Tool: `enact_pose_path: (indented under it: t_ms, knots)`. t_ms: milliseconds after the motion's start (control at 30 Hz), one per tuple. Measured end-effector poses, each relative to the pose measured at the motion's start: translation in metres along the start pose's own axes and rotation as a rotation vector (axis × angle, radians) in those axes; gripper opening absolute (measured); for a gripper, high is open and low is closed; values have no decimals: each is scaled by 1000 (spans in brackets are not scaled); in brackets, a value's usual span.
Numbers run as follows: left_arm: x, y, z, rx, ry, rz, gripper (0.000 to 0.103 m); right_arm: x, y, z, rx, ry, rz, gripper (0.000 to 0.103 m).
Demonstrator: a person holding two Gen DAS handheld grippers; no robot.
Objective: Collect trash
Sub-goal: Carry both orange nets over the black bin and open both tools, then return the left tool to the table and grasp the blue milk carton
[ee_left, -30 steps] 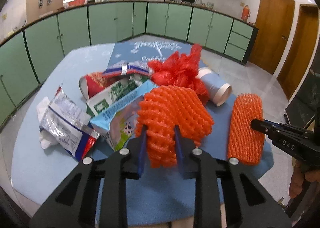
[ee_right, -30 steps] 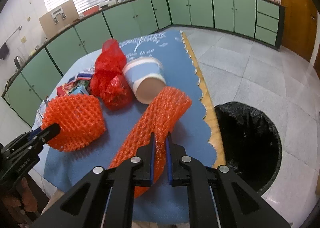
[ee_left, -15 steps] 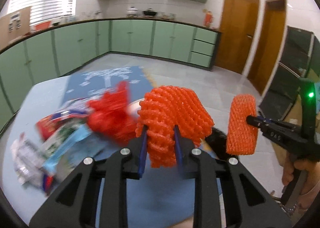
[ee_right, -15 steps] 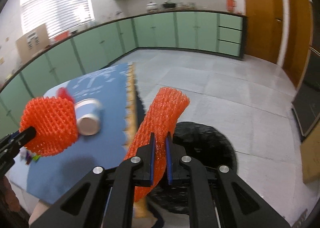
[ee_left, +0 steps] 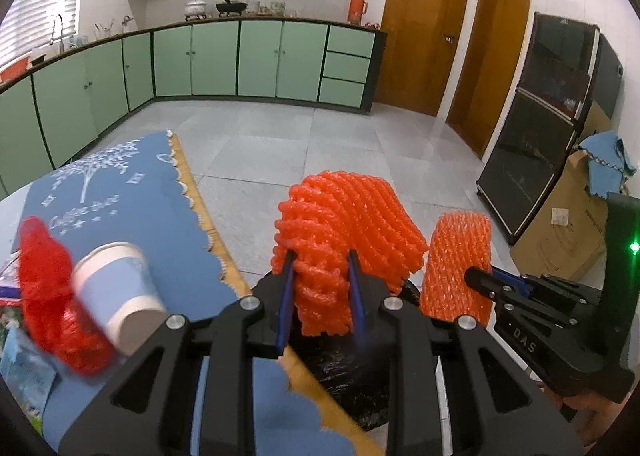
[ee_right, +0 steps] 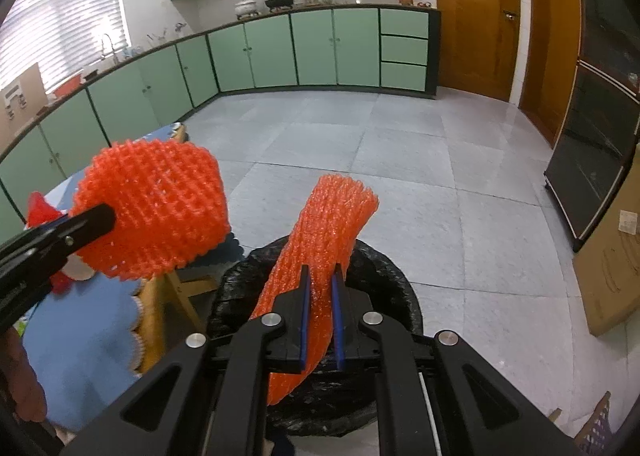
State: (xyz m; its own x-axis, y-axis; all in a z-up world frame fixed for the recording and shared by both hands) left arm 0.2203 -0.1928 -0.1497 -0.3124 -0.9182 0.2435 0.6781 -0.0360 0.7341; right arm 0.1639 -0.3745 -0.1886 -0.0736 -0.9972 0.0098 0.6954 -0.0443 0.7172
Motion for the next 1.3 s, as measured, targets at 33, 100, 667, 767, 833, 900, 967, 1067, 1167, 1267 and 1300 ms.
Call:
enact_pose_path:
  t_ms: [33,100,667,767,833,900,967,1067,1167,1267,1300]
  knots:
    - [0,0,-5,-8,-3,2,24,2,1,-3,-2,-2,-6,10]
    - [1,0,-10,-20,-5,9,28,7,0,-8,-11,-3,-15,12]
    - [-22,15,37,81,0,62,58,0,20,29,98,-17,-11,61]
    - [-41,13,67,137,26,82,68,-14,26,44,143,1,17,79]
    - [-60,9,89,168,59,107,70,-24,29,53,169,8,41,85]
    - [-77,5,105,191,106,126,71,-36,31,61,188,24,56,88]
    - [-100,-3,125,213,168,149,73,-48,33,67,202,49,61,89]
    - [-129,-17,150,238,264,172,74,-68,35,71,216,92,76,90]
    - [-153,-34,175,268,364,177,77,-95,35,74,233,137,109,90]
    - [-170,-51,191,276,420,179,77,-125,34,73,249,180,150,90]
    - [-173,-56,194,272,429,178,77,-137,33,72,255,197,166,90]
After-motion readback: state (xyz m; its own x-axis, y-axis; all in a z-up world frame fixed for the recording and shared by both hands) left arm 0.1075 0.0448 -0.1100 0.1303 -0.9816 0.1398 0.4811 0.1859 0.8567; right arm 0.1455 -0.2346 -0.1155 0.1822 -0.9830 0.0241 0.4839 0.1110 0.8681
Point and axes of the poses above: each gripper's, at about its wrist camera, not at the fingertips, and z roughly against the way its jaws point, x to its right, y to its top, the point moved 2 cm from there along -z, roughly the way its jaws point, and after that the axes turned 9 degrees about z, right-handed, at the moved point
